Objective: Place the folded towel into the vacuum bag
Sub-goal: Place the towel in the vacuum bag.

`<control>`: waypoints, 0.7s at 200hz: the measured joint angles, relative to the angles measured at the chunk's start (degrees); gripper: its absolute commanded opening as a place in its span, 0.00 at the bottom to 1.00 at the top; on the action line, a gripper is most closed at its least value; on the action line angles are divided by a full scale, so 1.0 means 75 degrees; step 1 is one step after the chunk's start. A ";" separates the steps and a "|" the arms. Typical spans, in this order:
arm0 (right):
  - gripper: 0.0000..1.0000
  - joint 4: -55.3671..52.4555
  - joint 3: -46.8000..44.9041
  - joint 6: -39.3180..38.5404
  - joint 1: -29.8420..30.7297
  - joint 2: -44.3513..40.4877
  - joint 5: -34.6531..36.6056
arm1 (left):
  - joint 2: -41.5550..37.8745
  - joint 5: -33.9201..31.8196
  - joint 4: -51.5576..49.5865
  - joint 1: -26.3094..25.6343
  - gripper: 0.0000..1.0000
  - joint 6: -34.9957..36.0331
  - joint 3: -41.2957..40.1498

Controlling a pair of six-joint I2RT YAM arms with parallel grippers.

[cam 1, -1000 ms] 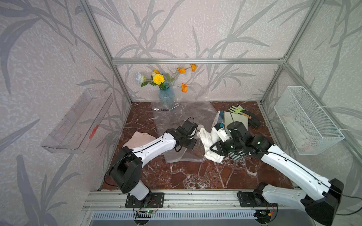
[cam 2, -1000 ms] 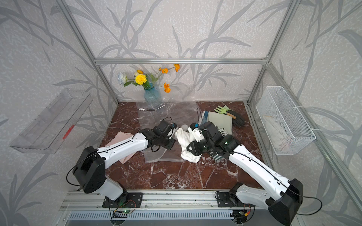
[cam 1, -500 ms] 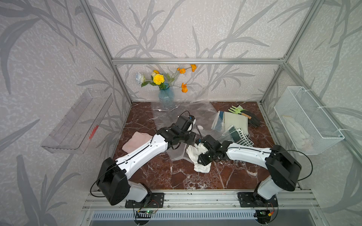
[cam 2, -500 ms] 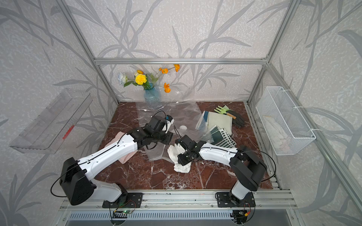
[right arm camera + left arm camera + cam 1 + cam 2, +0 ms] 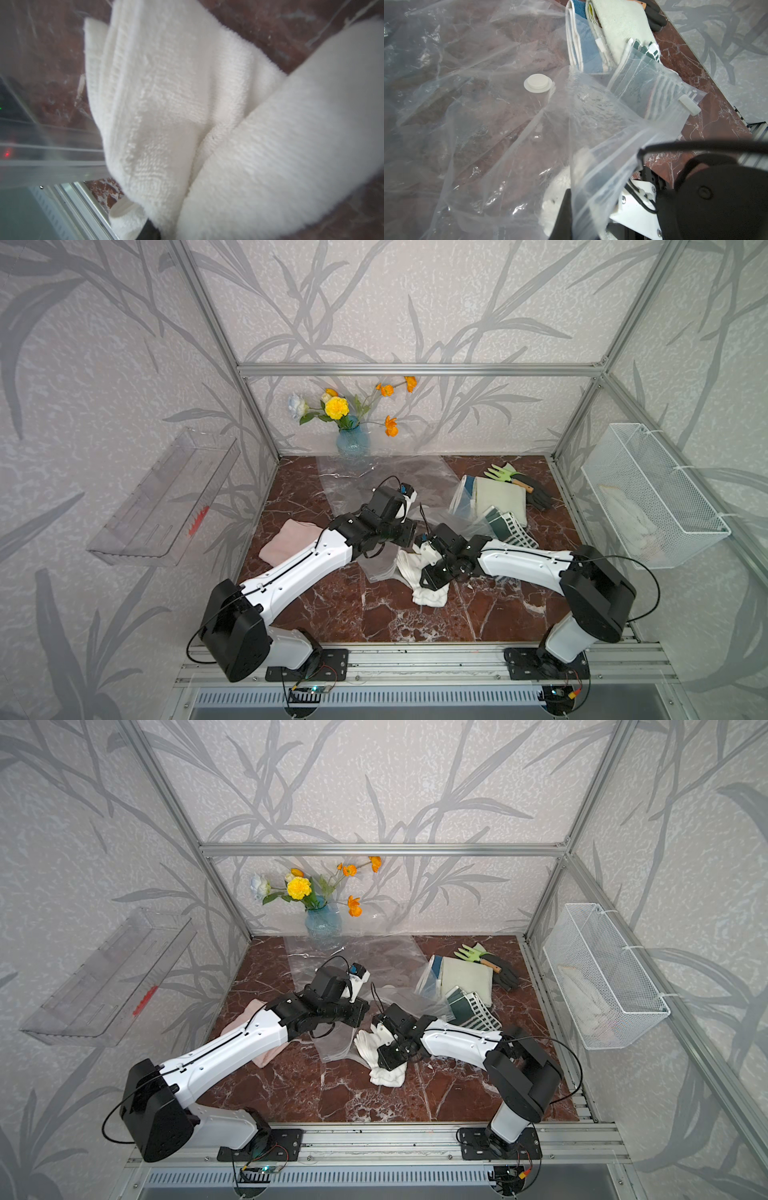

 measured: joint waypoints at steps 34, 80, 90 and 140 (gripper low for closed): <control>0.66 0.0093 0.0551 0.0017 -0.0146 0.0510 -0.0294 | 0.0041 0.0047 0.0303 0.0050 0.00 -0.0108 -0.0090; 1.00 0.0580 -0.0230 0.0256 -0.0775 0.0160 -0.0895 | 0.0090 0.0140 0.0312 0.0000 0.00 -0.0216 -0.0627; 1.00 0.0574 -0.0562 0.0393 -0.0924 -0.0277 -0.0994 | 0.0090 0.0146 0.0318 -0.0006 0.00 -0.0271 -0.0723; 0.71 0.0656 -0.2276 0.2314 -0.1262 -0.2696 -0.0927 | 0.0085 0.0239 0.0440 -0.0064 0.00 -0.0574 -0.0930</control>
